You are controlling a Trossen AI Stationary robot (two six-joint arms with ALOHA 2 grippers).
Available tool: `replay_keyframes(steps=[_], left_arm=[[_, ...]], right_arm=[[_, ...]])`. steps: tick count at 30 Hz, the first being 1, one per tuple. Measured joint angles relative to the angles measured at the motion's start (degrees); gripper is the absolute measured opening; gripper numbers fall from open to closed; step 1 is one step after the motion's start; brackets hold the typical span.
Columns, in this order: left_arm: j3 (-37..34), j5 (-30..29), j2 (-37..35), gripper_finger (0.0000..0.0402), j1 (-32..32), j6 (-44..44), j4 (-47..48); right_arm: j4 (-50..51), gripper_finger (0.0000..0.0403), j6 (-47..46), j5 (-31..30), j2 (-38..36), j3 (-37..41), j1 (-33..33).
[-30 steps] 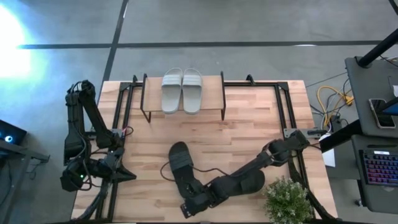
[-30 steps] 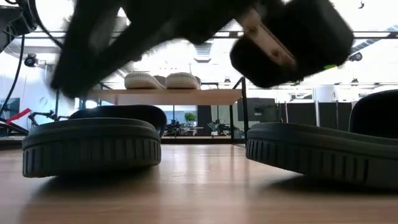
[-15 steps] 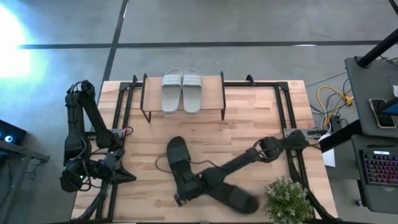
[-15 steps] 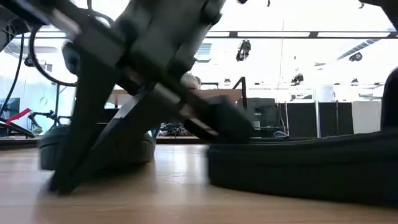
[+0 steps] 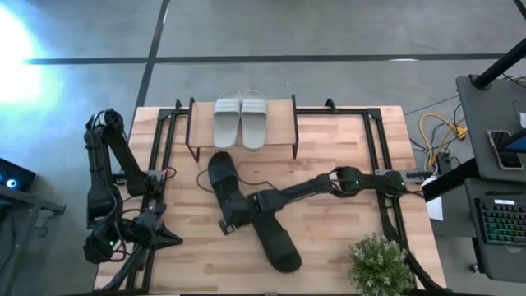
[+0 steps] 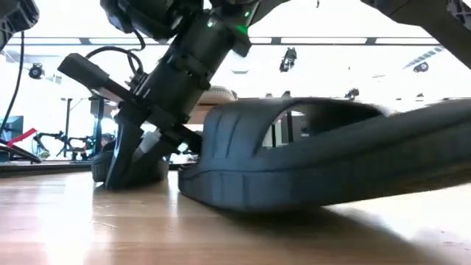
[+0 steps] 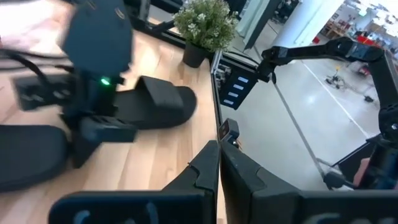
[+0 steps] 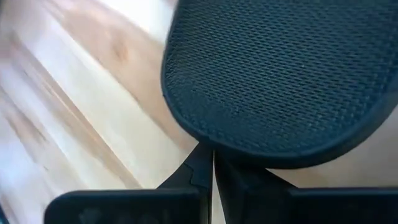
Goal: Pick and place slides into the shelf
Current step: Put the top slides under the shelf
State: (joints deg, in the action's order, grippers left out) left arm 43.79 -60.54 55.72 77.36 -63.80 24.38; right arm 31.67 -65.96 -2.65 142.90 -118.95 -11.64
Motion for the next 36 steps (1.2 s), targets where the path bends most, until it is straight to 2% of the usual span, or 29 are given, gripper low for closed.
replay_keyframes(steps=[10, 12, 14, 17, 19, 22, 24, 26, 28, 33, 34, 36], left_arm=[[-0.2, 0.0, 2.1, 0.0000, 0.0, -5.4, 0.5], [-1.0, -0.3, 2.4, 0.0000, -0.1, -10.5, 2.0], [-2.5, -1.5, 2.8, 0.0000, -0.7, -19.6, 6.5], [-4.3, -2.3, 4.2, 0.0000, -2.5, -34.6, 16.1], [-5.3, -2.4, 5.3, 0.0000, -4.3, -41.5, 22.6], [-7.7, -1.4, 6.0, 0.0000, -8.4, -46.3, 27.2], [-10.0, 0.0, 5.6, 0.0000, -11.2, -46.3, 26.3], [-13.1, 0.1, 3.9, 0.0000, -13.0, -44.7, 20.7], [-17.2, 0.0, 1.6, 0.0000, -14.2, -38.1, 9.1], [-31.0, 1.8, -2.1, 0.0000, -16.9, -3.7, -40.0], [-33.4, 1.8, -2.1, 0.0000, -17.5, 2.3, -48.2], [-37.0, 1.5, -2.5, 0.0000, -19.0, 11.4, -58.0]], right_arm=[[-0.1, 0.0009, 0.8, 2.2, 0.0, -4.6, -2.7], [0.6, 0.0009, 1.6, 1.4, -0.2, -5.6, -3.8], [3.2, 0.0009, 2.4, -0.8, -0.7, -7.1, -5.0], [11.1, 0.0009, 3.2, -6.8, -2.0, -10.1, -6.8], [17.3, 0.0009, 3.2, -10.8, -3.1, -12.3, -7.9], [24.4, 0.0009, 3.5, -13.5, -4.6, -14.5, -9.0], [27.9, 0.0009, 3.3, -14.0, -5.2, -14.9, -9.4], [29.8, 0.0009, 2.8, -14.1, -5.3, -14.9, -9.8], [31.1, 0.0009, 2.0, -14.0, -5.3, -14.9, -10.1], [31.7, 0.0009, 1.7, -13.9, -5.5, -14.9, -10.5], [32.0, 0.0009, 1.7, -13.9, -5.5, -14.9, -10.6], [33.0, 0.0009, 1.7, -13.9, -5.5, -14.9, -10.6]])
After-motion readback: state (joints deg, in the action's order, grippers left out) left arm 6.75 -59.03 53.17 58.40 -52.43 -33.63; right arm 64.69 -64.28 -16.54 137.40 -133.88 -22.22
